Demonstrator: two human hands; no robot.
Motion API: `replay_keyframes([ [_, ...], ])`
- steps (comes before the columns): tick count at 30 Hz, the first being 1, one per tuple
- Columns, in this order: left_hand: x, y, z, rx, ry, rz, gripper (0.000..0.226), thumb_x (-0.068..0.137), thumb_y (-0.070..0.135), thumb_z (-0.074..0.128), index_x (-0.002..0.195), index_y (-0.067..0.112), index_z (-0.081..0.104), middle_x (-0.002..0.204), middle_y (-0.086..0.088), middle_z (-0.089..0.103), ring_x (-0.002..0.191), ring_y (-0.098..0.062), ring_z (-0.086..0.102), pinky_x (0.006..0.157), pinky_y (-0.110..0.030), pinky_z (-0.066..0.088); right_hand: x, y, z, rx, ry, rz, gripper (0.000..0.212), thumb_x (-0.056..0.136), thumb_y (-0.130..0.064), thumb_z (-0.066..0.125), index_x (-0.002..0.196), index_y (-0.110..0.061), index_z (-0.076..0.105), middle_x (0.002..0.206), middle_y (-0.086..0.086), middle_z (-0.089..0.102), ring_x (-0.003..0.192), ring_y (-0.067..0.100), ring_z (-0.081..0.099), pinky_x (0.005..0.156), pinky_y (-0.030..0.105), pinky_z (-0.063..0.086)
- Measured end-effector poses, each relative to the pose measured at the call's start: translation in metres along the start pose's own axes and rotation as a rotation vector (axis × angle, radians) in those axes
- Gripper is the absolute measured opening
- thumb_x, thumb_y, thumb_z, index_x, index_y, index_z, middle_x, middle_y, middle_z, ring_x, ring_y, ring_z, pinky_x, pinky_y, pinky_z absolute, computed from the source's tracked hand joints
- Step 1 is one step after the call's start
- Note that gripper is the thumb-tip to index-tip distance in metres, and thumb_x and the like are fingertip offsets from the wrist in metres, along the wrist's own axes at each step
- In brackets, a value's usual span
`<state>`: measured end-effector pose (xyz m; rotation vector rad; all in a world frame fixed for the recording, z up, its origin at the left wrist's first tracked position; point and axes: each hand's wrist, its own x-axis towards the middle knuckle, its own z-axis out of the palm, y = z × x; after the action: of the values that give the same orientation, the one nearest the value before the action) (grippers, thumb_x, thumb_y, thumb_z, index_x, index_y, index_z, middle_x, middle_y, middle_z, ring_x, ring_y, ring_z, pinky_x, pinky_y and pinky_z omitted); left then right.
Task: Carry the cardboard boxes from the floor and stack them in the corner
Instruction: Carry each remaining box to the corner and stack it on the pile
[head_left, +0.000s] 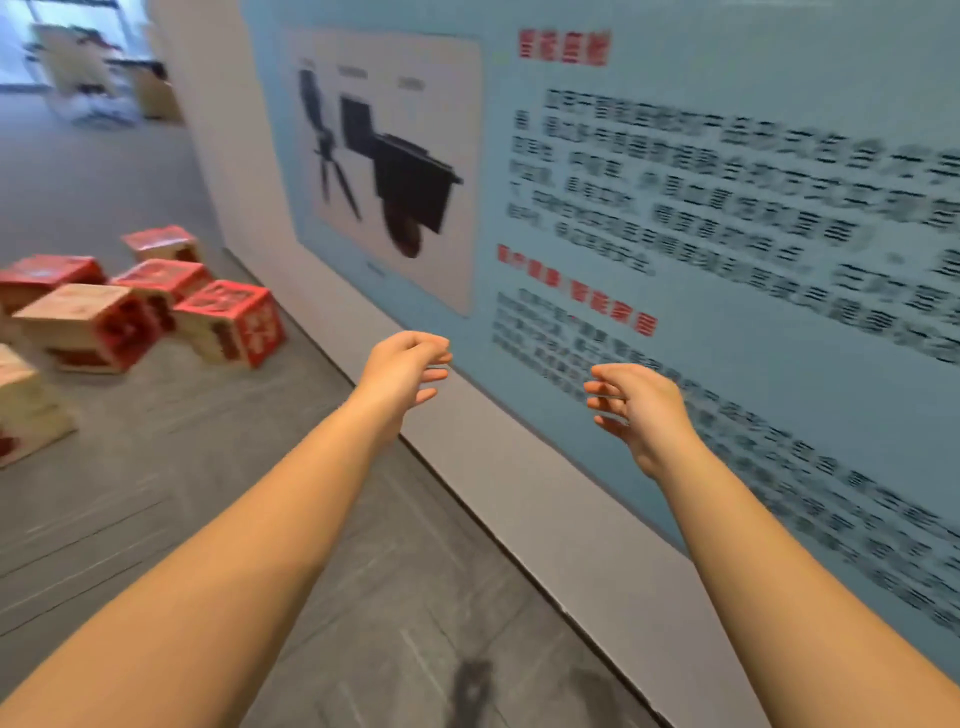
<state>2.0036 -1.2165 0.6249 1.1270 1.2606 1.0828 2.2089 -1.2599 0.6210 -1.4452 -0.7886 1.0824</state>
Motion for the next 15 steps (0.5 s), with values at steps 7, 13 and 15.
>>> replay_keyframes([
  [7, 0.013, 0.0, -0.186, -0.001, 0.279, 0.021, 0.022, 0.094, 0.016, 0.047, 0.074, 0.023, 0.052, 0.081, 0.006, 0.058, 0.073, -0.006, 0.053, 0.068, -0.022, 0.038, 0.001, 0.014, 0.199, 0.012, -0.237, 0.026, 0.02, 0.09, -0.012, 0.053, 0.07, -0.017, 0.053, 0.069, 0.002, 0.057, 0.057, 0.011, 0.051, 0.058, 0.022, 0.041],
  [13, 0.02, -0.005, -0.302, -0.06, 0.474, -0.016, 0.02, 0.094, 0.017, 0.049, 0.074, 0.021, 0.053, 0.083, 0.003, 0.059, 0.072, -0.009, 0.054, 0.068, -0.023, 0.039, 0.001, 0.017, 0.325, -0.026, -0.39, 0.031, 0.022, 0.09, -0.009, 0.052, 0.069, -0.016, 0.053, 0.067, 0.002, 0.056, 0.058, 0.011, 0.05, 0.054, 0.019, 0.041],
  [15, 0.025, -0.01, -0.328, -0.072, 0.524, -0.035, 0.018, 0.094, 0.018, 0.05, 0.076, 0.021, 0.054, 0.084, 0.004, 0.06, 0.073, -0.009, 0.055, 0.068, -0.023, 0.04, 0.01, 0.019, 0.357, -0.044, -0.424, 0.031, 0.022, 0.09, -0.009, 0.052, 0.07, -0.016, 0.053, 0.068, 0.002, 0.055, 0.059, 0.011, 0.05, 0.056, 0.02, 0.039],
])
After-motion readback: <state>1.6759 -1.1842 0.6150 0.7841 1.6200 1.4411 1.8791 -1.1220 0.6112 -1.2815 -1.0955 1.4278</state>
